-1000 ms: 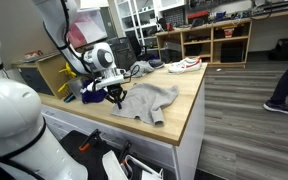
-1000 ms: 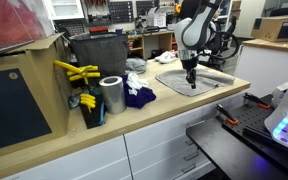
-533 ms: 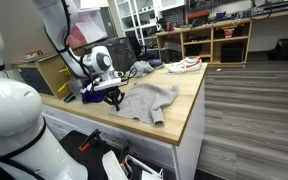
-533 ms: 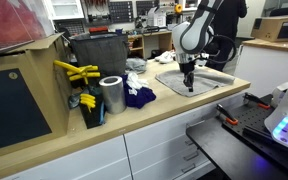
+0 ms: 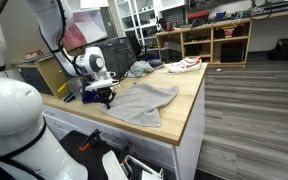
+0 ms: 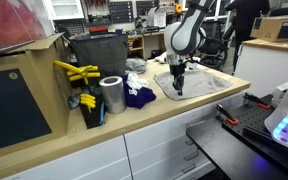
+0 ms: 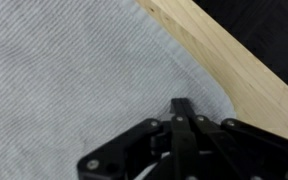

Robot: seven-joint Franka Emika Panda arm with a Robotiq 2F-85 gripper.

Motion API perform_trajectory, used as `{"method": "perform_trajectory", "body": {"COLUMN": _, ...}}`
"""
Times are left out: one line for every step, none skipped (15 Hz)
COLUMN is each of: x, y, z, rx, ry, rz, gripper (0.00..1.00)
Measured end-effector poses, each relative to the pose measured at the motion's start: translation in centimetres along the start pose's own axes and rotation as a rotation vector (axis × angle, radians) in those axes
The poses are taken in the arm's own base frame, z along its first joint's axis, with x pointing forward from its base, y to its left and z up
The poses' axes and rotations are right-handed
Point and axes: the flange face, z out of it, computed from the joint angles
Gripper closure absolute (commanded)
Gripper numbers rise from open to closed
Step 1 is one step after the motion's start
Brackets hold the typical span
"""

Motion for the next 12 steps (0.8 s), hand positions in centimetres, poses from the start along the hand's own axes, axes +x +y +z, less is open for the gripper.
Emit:
{"method": "perform_trajectory", "body": {"x": 0.6, "y": -0.6, "z": -0.1, "rx": 0.010, "ry": 0.006, "rz": -0.002, "gripper": 1.00}}
{"method": "perform_trajectory", "body": {"x": 1.1, "y": -1.1, "z": -0.1, "rx": 0.018, "ry": 0.012, "rz": -0.005, "gripper": 1.00}}
{"method": "perform_trajectory", "body": {"x": 1.5, "y": -1.6, "z": -0.2, "rx": 0.024, "ry": 0.017, "rz": -0.007, "gripper": 1.00}}
{"method": "perform_trajectory", "body": {"x": 1.9, "y": -1.9, "z": -0.2, "rx": 0.030, "ry": 0.021, "rz": -0.010, "gripper": 1.00}}
{"method": "perform_trajectory", "body": {"x": 2.3, "y": -2.2, "z": -0.3, "rx": 0.035, "ry": 0.026, "rz": -0.012, "gripper": 1.00}}
{"method": "perform_trajectory", "body": {"x": 2.6, "y": -2.4, "z": -0.3, "rx": 0.039, "ry": 0.029, "rz": -0.015, "gripper": 1.00}}
{"method": "perform_trajectory", "body": {"x": 2.8, "y": -2.6, "z": -0.4, "rx": 0.044, "ry": 0.034, "rz": -0.019, "gripper": 1.00}}
{"method": "perform_trajectory", "body": {"x": 2.9, "y": -2.7, "z": -0.5, "rx": 0.051, "ry": 0.040, "rz": -0.026, "gripper": 0.74}}
{"method": "perform_trajectory", "body": {"x": 2.9, "y": -2.6, "z": -0.7, "rx": 0.056, "ry": 0.048, "rz": -0.034, "gripper": 0.73}}
{"method": "perform_trajectory", "body": {"x": 2.9, "y": -2.3, "z": -1.1, "rx": 0.059, "ry": 0.059, "rz": -0.044, "gripper": 0.66}}
{"method": "perform_trajectory", "body": {"x": 2.7, "y": -1.7, "z": -1.7, "rx": 0.057, "ry": 0.072, "rz": -0.057, "gripper": 0.60}}
{"method": "perform_trajectory", "body": {"x": 2.4, "y": -0.9, "z": -2.6, "rx": 0.050, "ry": 0.087, "rz": -0.068, "gripper": 0.51}}
